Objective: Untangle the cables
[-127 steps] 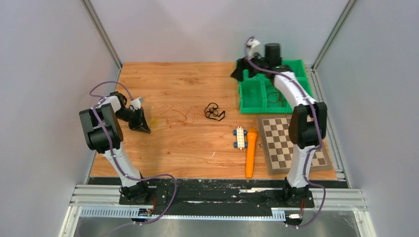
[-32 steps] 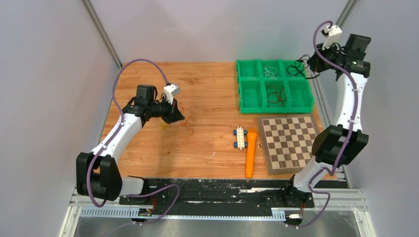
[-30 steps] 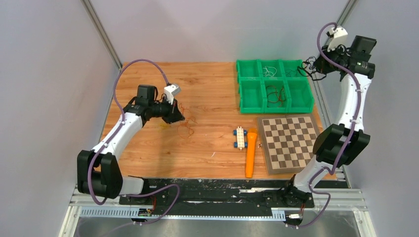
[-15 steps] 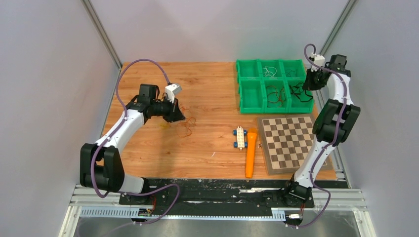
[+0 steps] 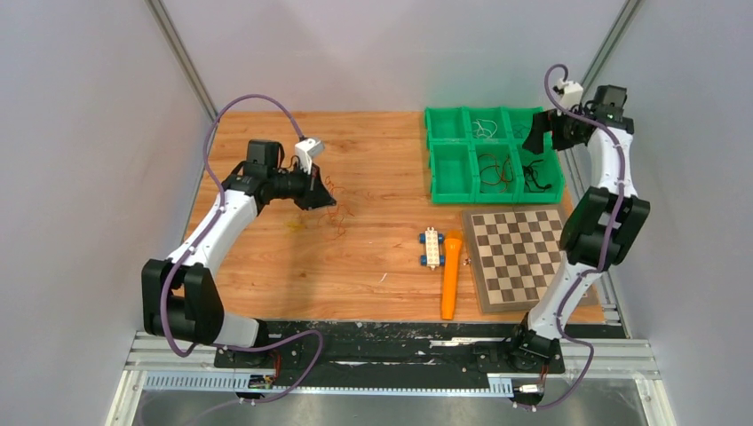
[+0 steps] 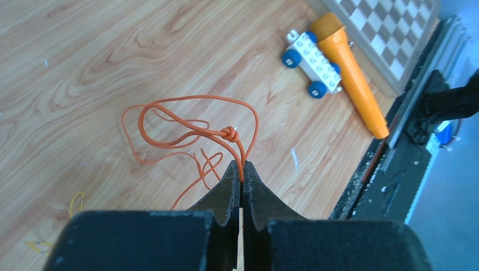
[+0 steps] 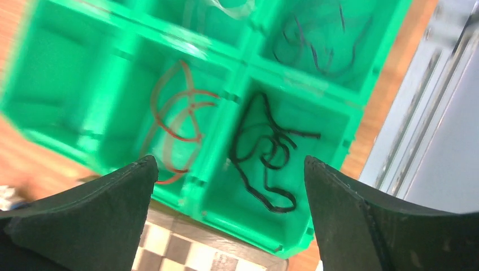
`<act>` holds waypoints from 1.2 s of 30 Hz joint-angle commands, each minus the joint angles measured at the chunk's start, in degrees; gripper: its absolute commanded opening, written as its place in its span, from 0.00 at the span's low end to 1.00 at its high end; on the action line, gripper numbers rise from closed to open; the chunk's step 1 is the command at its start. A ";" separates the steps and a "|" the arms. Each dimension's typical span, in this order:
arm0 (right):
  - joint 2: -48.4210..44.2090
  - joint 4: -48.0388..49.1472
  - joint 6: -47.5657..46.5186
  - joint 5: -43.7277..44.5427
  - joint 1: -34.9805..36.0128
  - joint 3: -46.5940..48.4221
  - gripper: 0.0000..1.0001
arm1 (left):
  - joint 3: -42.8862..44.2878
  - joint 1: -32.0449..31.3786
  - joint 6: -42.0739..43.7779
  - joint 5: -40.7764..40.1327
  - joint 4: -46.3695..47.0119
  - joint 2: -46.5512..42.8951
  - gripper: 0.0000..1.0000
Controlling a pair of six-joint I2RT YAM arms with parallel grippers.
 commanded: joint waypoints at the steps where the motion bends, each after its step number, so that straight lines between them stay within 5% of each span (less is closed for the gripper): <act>1: -14.37 0.22 0.49 -15.78 3.98 -0.81 1.00 | 6.50 -0.09 -4.08 6.53 -0.58 -2.23 0.00; 12: -25.69 10.24 11.76 -25.47 37.34 -9.15 1.00 | 15.23 -0.09 -22.21 18.36 7.10 -3.73 0.00; 19: -27.03 26.26 14.39 -18.27 53.94 -18.59 1.00 | 14.13 -1.16 -33.40 23.60 20.14 -3.66 0.00; 24: -23.63 35.12 15.88 -12.43 58.08 -20.56 0.98 | 13.02 -2.03 -38.72 24.36 25.51 -3.69 0.00; 26: -21.62 35.45 16.26 -11.86 58.26 -19.52 0.81 | 12.66 -1.99 -40.09 24.59 26.05 -3.74 0.00; 29: -21.52 35.32 15.92 -10.55 58.03 -20.64 0.36 | 12.73 -1.34 -41.20 24.24 26.99 -3.86 0.00; 31: -22.95 34.97 15.25 -10.44 57.65 -22.99 0.15 | 13.00 0.49 -42.13 23.89 28.26 -4.00 0.00; 33: -24.69 34.44 14.23 -9.87 57.12 -26.77 0.03 | 13.58 4.18 -42.69 23.27 28.83 -4.23 0.00; 36: -27.20 33.13 12.08 -8.63 56.26 -32.07 0.00 | 16.06 8.13 -42.78 22.27 28.90 -4.41 0.00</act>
